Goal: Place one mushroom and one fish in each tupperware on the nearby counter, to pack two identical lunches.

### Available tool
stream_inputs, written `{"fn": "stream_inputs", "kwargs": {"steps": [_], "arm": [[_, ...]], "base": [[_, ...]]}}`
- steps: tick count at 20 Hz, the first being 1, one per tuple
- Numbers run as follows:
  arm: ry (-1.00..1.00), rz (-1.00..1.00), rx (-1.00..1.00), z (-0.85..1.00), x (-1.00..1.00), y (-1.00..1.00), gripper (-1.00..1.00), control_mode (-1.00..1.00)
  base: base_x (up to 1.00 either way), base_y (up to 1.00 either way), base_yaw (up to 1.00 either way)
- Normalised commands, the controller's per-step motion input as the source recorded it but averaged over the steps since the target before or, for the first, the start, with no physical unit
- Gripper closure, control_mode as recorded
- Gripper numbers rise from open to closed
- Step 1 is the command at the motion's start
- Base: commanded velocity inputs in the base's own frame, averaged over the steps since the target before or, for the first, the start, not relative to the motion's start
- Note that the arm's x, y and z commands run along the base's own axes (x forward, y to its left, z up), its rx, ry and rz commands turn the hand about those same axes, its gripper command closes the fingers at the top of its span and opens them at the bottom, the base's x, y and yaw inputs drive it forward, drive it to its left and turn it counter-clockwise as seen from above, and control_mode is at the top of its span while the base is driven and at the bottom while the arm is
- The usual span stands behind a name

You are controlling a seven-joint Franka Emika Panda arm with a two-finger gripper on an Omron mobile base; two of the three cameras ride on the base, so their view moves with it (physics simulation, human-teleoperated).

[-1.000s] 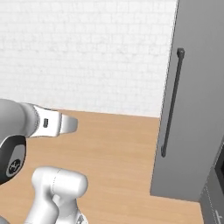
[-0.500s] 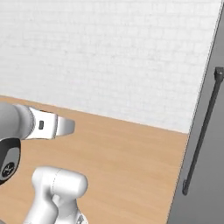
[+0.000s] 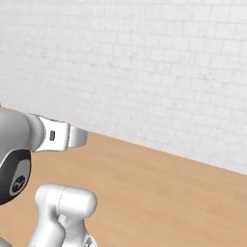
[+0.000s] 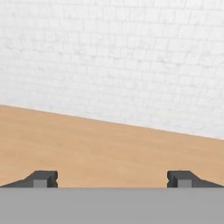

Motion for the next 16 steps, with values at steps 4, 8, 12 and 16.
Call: {"fn": "stream_inputs", "kwargs": {"steps": [4, 8, 12, 16], "arm": [[0.0, 0.0, 0.0, 0.0, 0.0, 0.0, -1.0, 1.0], [0.0, 0.0, 0.0, 0.0, 0.0, 0.0, -1.0, 1.0], [0.0, 0.0, 0.0, 0.0, 0.0, 0.0, -1.0, 1.0], [0.0, 0.0, 0.0, 0.0, 0.0, 0.0, -1.0, 1.0]], "base": [[1.0, 0.91, -0.18], [0.92, 0.59, -0.61], [0.6, 0.33, -0.78], [0.5, 0.31, -0.82]]}}
